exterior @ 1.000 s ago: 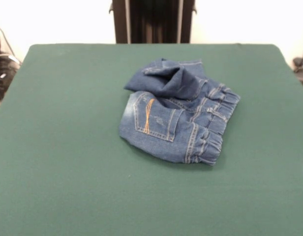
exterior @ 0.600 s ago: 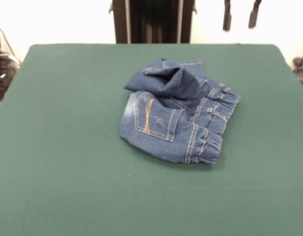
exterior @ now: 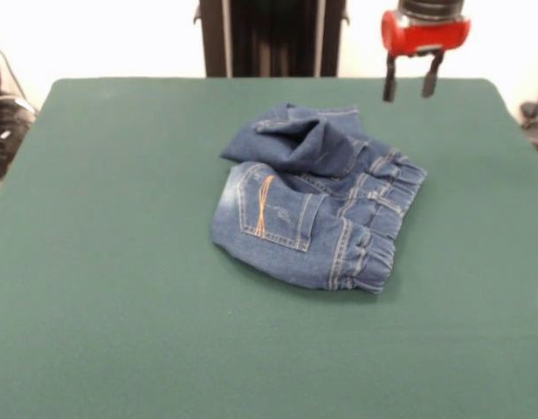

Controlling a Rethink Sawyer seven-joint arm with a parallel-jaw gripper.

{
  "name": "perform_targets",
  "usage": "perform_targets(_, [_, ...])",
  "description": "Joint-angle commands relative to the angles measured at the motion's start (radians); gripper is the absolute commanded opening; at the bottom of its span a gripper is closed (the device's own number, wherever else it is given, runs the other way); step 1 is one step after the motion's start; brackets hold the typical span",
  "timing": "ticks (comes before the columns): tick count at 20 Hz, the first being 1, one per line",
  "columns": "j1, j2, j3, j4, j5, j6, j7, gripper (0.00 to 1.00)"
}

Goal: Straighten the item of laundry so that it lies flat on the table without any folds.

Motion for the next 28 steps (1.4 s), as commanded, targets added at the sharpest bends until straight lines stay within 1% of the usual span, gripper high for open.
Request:
perform_targets(1, [0.033, 0.060, -0.022, -0.031, 0.095, -0.074, 0.281, 1.00])
perform_targets(5, [0.041, 0.066, -0.031, -0.048, 0.115, -0.077, 0.273, 1.00])
perform_targets(8, [0.048, 0.060, -0.042, -0.089, 0.130, -0.030, 0.251, 1.00])
perform_targets(11, [0.048, 0.071, -0.047, -0.133, 0.143, -0.002, 0.233, 1.00])
perform_targets(16, [0.054, 0.092, -0.069, -0.183, 0.171, 0.004, 0.237, 1.00])
perform_targets(18, [0.062, 0.098, -0.087, -0.209, 0.189, 0.024, 0.250, 1.00])
perform_targets(20, [0.080, 0.117, -0.126, -0.248, 0.213, 0.048, 0.275, 1.00])
perform_targets(24, [0.102, 0.167, -0.199, -0.307, 0.294, 0.077, 0.342, 1.00])
perform_targets(28, [0.124, 0.171, -0.248, -0.306, 0.368, 0.092, 0.379, 1.00])
